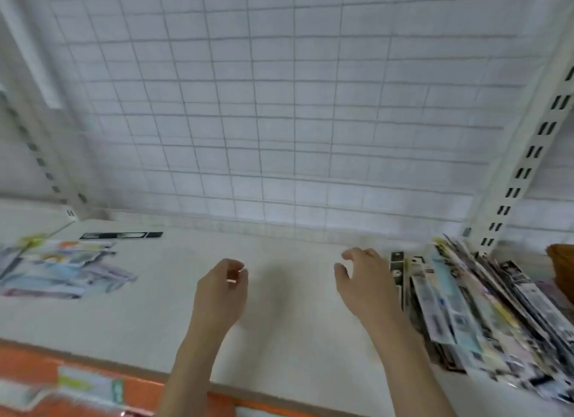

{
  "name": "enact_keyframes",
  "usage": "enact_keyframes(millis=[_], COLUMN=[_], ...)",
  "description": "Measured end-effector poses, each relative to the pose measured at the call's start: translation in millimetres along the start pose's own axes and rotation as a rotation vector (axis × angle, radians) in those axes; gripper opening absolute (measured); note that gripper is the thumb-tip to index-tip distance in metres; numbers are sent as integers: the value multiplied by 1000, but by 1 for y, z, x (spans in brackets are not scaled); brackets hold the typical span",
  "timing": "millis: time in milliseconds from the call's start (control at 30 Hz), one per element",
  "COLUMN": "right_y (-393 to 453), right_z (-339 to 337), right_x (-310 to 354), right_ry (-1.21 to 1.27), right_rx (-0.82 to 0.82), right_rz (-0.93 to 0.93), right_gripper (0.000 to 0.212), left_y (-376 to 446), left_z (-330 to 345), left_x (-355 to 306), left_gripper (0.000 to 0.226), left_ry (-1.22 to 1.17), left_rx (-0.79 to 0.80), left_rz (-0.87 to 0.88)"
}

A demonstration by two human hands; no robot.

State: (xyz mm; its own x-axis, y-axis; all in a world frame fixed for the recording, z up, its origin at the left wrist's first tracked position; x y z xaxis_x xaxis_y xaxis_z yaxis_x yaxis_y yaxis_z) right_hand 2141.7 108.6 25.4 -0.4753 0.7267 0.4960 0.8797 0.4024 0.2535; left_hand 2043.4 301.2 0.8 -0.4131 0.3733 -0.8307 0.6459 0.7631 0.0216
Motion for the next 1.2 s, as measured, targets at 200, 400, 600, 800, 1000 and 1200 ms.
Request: enact_keyframes(millis=[200,400,600,800,1000,1200], right_y=[17,21,32,54,104,129], right_z=[80,160,218,259,279,293], right_x=[104,214,306,350,355,348], right_ry=[69,106,119,6,-186,-313], right_rx=[120,243,260,227,225,374], right_rz=[-168,-278,-355,-379,-305,-268], right_gripper=[33,30,23,26,27,28], left_y=[48,90,135,169,188,203], left_z=[-105,-221,-297,-326,-339,-349], left_x=[80,141,199,229,248,256], left_gripper=[15,26,29,32,33,35], left_ry=[259,295,251,216,205,228], left_rx=[-224,-369,-432,-400,-356,-344], left_rz=[-80,-177,-230,-202,-200,-222])
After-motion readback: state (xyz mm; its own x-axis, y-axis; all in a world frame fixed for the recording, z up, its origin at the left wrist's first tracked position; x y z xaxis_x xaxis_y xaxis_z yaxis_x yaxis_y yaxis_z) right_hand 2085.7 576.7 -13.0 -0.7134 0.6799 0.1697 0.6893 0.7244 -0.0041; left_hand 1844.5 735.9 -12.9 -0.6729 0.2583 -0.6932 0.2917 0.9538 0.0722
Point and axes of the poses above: each hand's wrist, its own y-axis towards the middle knuckle, its own z-axis out of the palm, x = y × z, the point moved 3 cm from there along y, towards the middle knuckle, and after that the axes turned 8 degrees about -z, right-handed, at the moved point
